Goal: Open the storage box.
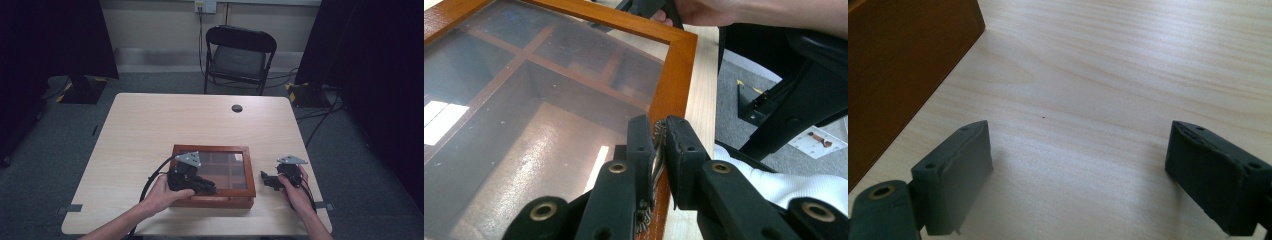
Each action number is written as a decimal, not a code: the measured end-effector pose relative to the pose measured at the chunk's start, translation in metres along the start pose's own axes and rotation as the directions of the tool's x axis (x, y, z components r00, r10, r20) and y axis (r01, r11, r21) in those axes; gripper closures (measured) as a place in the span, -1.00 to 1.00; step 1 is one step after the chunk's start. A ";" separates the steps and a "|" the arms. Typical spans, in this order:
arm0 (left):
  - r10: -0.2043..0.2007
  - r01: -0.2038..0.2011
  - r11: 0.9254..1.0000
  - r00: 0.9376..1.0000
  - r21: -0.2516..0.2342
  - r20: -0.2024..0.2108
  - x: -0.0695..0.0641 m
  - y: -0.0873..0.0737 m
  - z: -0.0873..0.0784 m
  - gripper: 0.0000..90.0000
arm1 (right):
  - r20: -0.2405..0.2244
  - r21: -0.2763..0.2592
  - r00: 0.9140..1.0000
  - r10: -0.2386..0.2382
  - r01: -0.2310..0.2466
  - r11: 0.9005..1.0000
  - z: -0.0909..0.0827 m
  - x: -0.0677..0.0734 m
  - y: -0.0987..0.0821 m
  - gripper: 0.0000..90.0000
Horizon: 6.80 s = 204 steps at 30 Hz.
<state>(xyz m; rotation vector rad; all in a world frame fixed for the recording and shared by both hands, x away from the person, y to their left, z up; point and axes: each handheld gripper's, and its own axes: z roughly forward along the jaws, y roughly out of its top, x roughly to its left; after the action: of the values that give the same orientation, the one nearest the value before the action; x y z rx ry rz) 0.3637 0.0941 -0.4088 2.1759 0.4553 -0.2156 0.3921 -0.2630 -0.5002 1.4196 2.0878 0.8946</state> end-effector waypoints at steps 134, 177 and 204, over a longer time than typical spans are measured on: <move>-0.049 0.045 0.997 0.997 -0.067 -0.060 0.017 0.083 -0.056 0.81 | -0.003 0.001 1.000 -0.002 0.002 1.000 0.000 0.000 0.000 -0.77; -0.056 0.044 0.990 0.995 -0.131 -0.082 0.028 0.094 -0.064 0.82 | -0.005 -0.001 1.000 -0.004 0.004 1.000 0.001 -0.001 0.000 -0.77; -0.036 0.021 0.990 0.994 -0.143 -0.102 0.030 0.099 -0.067 0.84 | -0.007 -0.001 1.000 -0.006 0.006 1.000 0.001 -0.001 0.001 -0.78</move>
<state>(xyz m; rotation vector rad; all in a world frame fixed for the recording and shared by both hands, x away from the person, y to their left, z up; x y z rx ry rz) 0.4296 0.1009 -0.3051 2.0489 0.5450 -0.0826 0.3933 -0.2634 -0.5004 1.4105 2.0951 0.8990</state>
